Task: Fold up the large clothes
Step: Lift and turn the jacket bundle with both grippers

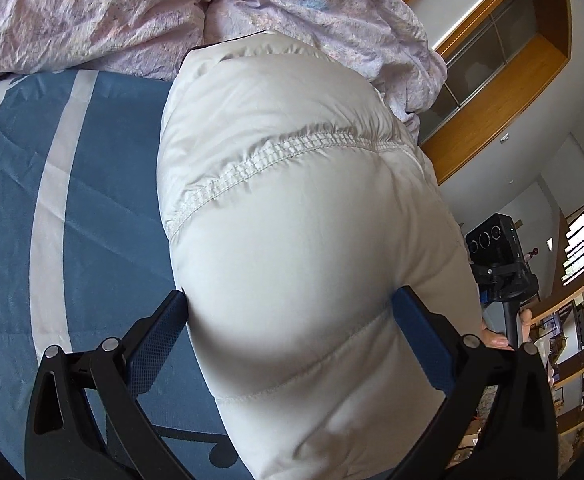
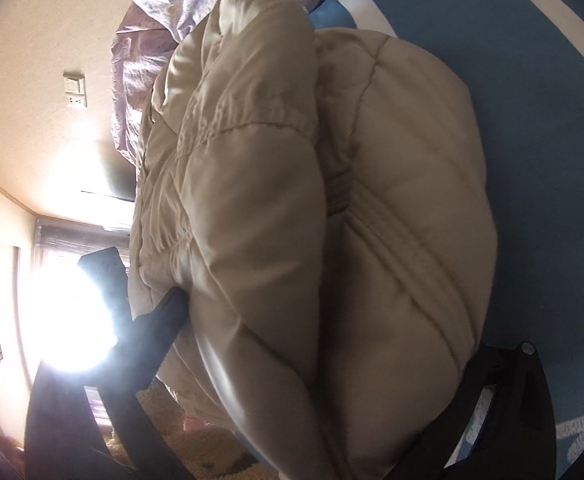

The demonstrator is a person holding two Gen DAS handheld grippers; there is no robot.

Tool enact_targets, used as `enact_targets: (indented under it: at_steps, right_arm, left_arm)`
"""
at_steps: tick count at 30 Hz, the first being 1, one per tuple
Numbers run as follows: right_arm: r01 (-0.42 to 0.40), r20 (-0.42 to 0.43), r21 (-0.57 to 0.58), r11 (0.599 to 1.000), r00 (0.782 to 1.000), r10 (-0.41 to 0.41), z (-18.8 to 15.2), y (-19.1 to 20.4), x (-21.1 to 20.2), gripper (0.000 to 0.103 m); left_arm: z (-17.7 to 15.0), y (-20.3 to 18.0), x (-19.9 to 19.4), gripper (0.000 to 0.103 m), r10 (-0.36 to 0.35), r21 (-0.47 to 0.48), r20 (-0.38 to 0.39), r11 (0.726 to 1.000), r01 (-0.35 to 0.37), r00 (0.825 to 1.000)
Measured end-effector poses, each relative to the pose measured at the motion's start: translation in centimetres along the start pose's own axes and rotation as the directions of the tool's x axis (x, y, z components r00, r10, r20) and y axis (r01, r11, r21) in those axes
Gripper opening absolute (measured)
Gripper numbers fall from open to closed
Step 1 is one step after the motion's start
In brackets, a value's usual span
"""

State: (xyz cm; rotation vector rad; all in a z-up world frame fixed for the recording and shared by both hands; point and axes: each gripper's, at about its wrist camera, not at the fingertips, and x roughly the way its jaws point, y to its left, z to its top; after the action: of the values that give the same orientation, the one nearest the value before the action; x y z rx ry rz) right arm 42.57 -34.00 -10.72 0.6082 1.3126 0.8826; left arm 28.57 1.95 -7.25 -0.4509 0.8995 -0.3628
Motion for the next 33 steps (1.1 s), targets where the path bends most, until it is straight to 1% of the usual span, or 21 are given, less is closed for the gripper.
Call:
enact_targets:
  at_steps: [9,13,15,17,18,19,20,21,22,23,25,28,33]
  right_arm:
    - [-0.015,0.027,-0.053,0.998,0.999,0.017,-0.8,1.2,0.5,0.101]
    - [-0.014,0.032,-0.065,0.998,0.999,0.016,-0.9,1.8,1.0,0.101]
    - [-0.019,0.051,-0.08,0.997,0.998,0.023,-1.0,2.0,1.1,0.101]
    - [-0.025,0.073,-0.104,0.994,0.997,0.033,-1.5,2.2,1.2,0.1]
    - [-0.03,0.084,-0.11,0.993,0.996,0.039,-1.9,2.1,1.1,0.094]
    - [-0.046,0.092,-0.112,0.993,0.994,0.057,-2.2,2.0,1.1,0.087]
    - [-0.064,0.1,-0.113,0.992,0.992,0.075,-2.4,1.9,1.0,0.085]
    - [-0.083,0.115,-0.117,0.99,0.989,0.097,-2.7,1.7,0.9,0.078]
    - [-0.091,0.126,-0.123,0.988,0.986,0.107,-2.9,1.6,0.9,0.074]
    - [-0.097,0.135,-0.135,0.986,0.984,0.115,-3.1,1.7,0.9,0.072]
    - [-0.105,0.146,-0.151,0.983,0.981,0.127,-3.3,2.1,0.9,0.065]
    - [-0.108,0.153,-0.174,0.979,0.979,0.135,-2.8,2.8,0.9,0.061]
    - [-0.113,0.151,-0.22,0.969,0.977,0.148,-2.2,4.9,1.4,0.058]
  left_arm:
    - [0.1,0.9,0.8,0.102,-0.037,-0.031,0.008,0.999,0.037,0.999]
    - [0.5,1.2,1.1,0.102,-0.047,-0.07,0.017,0.996,0.048,0.999]
    - [0.6,1.2,1.2,0.102,-0.048,-0.08,0.024,0.996,0.05,0.999]
    - [0.6,0.9,1.1,0.101,-0.046,-0.067,0.031,0.997,0.048,0.998]
    - [0.6,0.7,0.8,0.095,-0.049,-0.058,0.04,0.997,0.051,0.998]
    - [0.5,0.5,0.6,0.093,-0.049,-0.047,0.048,0.998,0.052,0.998]
    - [0.6,0.3,0.4,0.088,-0.049,-0.036,0.056,0.998,0.051,0.997]
    - [0.5,0.2,0.1,0.084,-0.049,-0.031,0.062,0.998,0.051,0.997]
    - [0.6,0.1,-0.1,0.083,-0.049,-0.025,0.069,0.998,0.051,0.996]
    - [0.6,0.0,-0.3,0.081,-0.046,-0.017,0.074,0.999,0.048,0.996]
    - [0.7,-0.2,-0.7,0.079,-0.035,-0.001,0.084,0.999,0.036,0.996]
    - [0.9,-0.2,-1.5,0.077,-0.021,0.01,0.108,1.0,0.02,0.994]
    - [1.4,0.3,-3.0,0.076,0.004,0.017,0.145,1.0,-0.007,0.989]
